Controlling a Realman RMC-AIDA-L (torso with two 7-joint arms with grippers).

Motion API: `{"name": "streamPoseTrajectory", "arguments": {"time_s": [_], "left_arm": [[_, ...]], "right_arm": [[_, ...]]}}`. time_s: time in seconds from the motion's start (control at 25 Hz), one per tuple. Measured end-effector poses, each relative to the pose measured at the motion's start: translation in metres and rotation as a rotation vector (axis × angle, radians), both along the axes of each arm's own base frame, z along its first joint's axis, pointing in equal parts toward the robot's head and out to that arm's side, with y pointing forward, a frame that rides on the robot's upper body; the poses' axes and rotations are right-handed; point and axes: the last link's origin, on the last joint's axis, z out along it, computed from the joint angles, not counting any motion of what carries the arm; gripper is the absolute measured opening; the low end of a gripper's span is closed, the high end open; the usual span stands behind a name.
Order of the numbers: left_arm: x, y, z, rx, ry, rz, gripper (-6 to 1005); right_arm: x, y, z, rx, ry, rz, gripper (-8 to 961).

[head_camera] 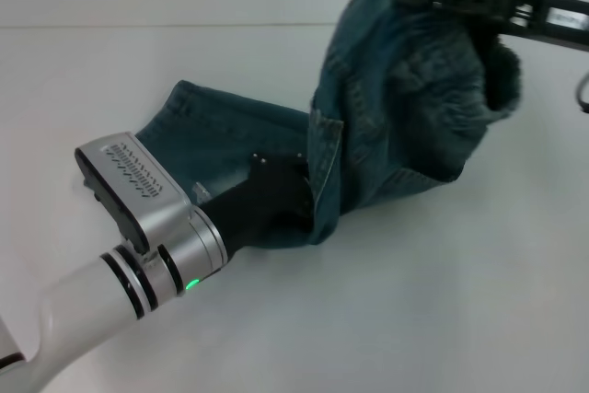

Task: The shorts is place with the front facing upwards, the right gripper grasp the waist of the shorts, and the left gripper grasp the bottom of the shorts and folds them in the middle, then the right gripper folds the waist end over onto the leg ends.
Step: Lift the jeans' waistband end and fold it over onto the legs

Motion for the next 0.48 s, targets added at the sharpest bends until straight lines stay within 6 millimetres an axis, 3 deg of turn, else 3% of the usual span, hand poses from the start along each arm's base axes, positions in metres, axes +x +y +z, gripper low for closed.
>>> {"name": "streamPoseTrajectory", "arguments": {"time_s": [0.36, 0.48], "left_arm": [[0.005, -0.011, -0.007, -0.046, -0.024, -0.015, 0], [0.007, -0.014, -0.009, -0.057, -0.035, -0.02, 0]], "right_arm": [[-0.056, 0.035, -0.026, -0.066, -0.178, 0.088, 114], [-0.065, 0.038, -0.031, -0.076, -0.211, 0.108, 114]]}}
